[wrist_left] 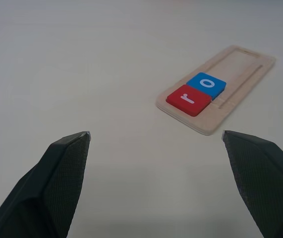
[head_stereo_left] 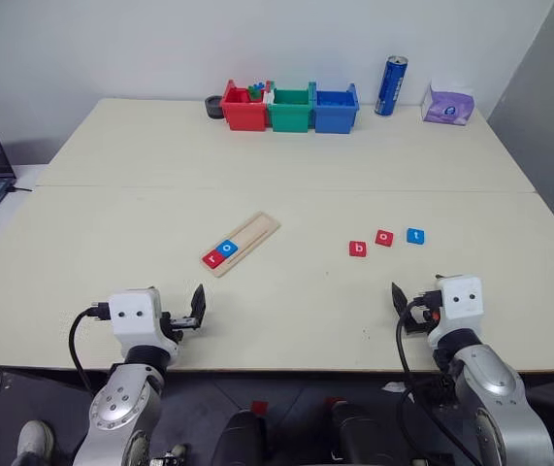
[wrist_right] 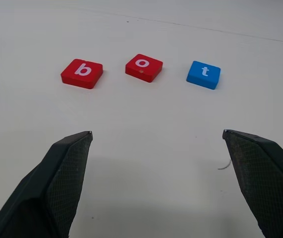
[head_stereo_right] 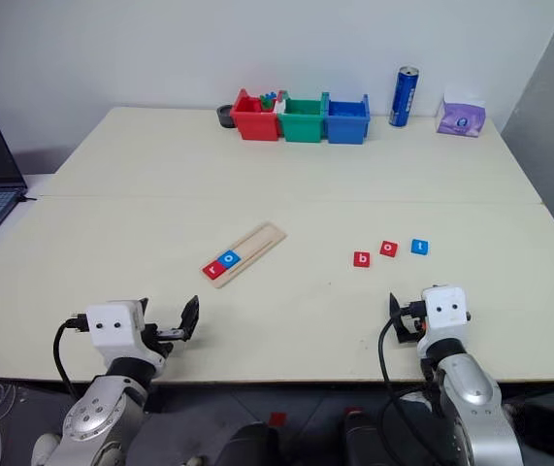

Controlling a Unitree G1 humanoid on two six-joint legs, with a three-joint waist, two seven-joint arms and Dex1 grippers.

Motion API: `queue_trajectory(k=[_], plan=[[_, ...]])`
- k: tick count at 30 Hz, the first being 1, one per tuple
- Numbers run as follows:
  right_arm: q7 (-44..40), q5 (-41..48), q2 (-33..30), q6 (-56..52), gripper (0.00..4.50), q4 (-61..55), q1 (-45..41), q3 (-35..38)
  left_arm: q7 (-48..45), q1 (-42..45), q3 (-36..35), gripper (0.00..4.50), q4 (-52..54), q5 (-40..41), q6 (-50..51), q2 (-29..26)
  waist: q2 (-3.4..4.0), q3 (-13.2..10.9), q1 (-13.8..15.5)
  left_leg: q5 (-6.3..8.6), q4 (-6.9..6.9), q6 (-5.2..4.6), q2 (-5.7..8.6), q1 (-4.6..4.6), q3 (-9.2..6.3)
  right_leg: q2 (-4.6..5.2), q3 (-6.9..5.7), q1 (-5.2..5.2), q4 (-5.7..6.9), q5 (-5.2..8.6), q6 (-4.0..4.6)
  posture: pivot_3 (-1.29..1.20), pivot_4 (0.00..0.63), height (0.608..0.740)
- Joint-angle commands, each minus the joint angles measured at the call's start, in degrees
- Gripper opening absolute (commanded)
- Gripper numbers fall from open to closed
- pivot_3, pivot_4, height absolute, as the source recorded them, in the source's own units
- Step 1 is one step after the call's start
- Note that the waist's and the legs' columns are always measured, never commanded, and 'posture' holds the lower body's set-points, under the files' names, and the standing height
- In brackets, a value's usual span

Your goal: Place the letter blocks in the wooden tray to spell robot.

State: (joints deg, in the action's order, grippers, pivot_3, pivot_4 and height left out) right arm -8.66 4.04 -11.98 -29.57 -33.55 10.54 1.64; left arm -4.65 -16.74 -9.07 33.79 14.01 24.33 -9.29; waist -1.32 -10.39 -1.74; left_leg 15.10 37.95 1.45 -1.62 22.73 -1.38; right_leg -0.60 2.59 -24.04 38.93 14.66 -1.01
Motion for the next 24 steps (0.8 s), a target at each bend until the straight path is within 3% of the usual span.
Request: queue_trajectory(k=[1, 18, 24], plan=[[0.5, -0.2, 0.3, 1.3, 4.48, -1.2, -1.2, 0.4, -0.1, 0.8, 0.2, 4.50, 1.7, -0.4, -1.4, 0.0, 0.00, 0.0, 0.0, 0.00, 0.00, 0.00, 0.00, 0.01, 0.00, 0.00, 0.00, 0.00, -0.01, 0.00, 0.00, 0.00, 0.150, 0.740], [1.6, -1.0, 0.6, 1.3, 4.48, -1.4, -2.4, -0.2, -0.1, 3.5, -1.0, 4.50, -0.2, -0.3, -2.2, 0.2, 0.00, 0.0, 0.0, 0.00, 0.00, 0.00, 0.01, 0.00, -0.01, -0.01, -0.01, 0.00, -0.01, 0.00, 0.00, 0.00, 0.150, 0.740], [-5.0, 2.6, -3.3, 0.5, 4.48, -1.0, -7.7, 0.1, -4.1, 8.0, -2.2, 4.50, -2.4, 2.6, -0.6, -2.8, 0.00, 0.0, 0.0, 0.00, 0.00, 0.00, 0.03, -0.01, -0.01, -0.02, -0.04, 0.01, 0.00, 0.00, 0.00, 0.00, 0.150, 0.740]])
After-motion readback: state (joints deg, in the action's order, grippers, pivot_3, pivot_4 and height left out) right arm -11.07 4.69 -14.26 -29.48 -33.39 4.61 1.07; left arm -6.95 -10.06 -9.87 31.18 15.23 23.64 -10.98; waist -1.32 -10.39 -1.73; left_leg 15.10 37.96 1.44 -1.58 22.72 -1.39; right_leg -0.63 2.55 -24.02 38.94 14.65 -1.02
